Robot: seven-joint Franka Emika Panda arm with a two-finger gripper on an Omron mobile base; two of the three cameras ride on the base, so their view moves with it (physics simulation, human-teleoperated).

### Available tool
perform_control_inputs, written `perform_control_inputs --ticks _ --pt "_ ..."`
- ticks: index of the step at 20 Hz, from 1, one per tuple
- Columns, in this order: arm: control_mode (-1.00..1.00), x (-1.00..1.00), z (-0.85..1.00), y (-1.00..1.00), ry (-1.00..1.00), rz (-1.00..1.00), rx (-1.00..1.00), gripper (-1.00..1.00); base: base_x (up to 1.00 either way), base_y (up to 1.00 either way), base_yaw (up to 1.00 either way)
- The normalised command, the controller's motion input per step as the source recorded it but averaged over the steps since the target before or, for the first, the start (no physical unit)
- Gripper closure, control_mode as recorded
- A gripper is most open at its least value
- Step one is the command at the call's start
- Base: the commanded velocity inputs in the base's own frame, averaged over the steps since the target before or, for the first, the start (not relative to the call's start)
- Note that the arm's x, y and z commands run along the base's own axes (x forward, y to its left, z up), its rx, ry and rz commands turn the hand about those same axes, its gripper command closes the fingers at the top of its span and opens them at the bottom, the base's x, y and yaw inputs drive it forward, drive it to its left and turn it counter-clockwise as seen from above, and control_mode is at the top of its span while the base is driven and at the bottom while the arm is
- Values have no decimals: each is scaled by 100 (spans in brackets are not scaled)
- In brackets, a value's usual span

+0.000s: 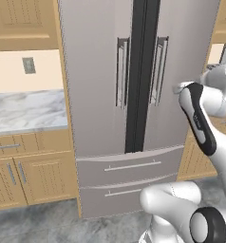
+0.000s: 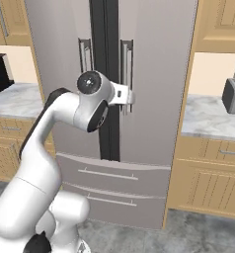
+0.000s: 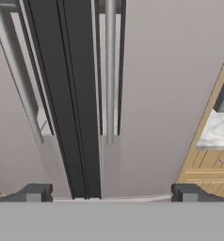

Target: Retrieve the peach and tangerine from the fridge and place them into the bowl on the dining table.

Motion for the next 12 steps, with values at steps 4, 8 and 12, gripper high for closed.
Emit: perform_control_inputs --ticks 4,8,12 --pt "-100 69 0 0 -4 0 0 -100 0 0 0" --pt "-100 73 0 2 -2 0 0 -100 0 0 0" --pt "-100 80 0 0 0 0 0 -100 0 0 0"
